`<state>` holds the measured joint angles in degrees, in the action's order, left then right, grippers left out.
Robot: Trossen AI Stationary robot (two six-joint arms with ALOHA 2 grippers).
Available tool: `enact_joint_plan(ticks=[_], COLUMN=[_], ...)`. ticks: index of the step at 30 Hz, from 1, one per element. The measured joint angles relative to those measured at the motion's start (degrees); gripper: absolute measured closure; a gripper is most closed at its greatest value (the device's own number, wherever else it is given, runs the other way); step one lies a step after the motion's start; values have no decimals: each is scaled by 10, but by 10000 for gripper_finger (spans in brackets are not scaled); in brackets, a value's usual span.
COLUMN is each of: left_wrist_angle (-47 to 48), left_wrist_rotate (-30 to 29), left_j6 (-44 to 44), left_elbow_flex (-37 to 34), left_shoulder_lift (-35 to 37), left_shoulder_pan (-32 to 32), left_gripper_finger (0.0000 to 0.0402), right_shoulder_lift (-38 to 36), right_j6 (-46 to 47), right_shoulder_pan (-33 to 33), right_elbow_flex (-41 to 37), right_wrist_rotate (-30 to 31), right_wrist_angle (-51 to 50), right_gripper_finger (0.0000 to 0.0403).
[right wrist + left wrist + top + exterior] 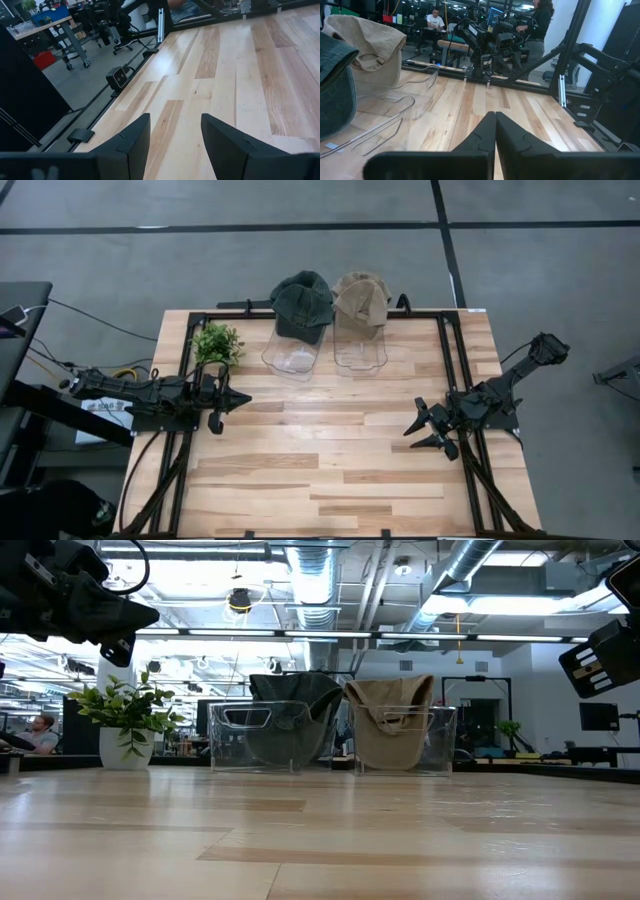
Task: Pick & Place hat
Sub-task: Return to Home Position
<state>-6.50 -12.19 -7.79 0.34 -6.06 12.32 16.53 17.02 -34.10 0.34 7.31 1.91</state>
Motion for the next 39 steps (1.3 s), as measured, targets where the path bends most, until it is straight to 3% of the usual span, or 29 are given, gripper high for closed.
enact_joint_plan(ticks=[39], left_wrist_angle=[0], left_wrist_rotate=[0], left_j6=[0], left_elbow_flex=[0], left_shoulder_lift=[0], left_shoulder_pan=[0], left_gripper_finger=[394], right_shoulder_lift=[0], right_j6=[0], right_shoulder_pan=[0], right_elbow_flex=[0], right_wrist_rotate=[0], right_wrist_angle=[0], right_gripper_finger=[236])
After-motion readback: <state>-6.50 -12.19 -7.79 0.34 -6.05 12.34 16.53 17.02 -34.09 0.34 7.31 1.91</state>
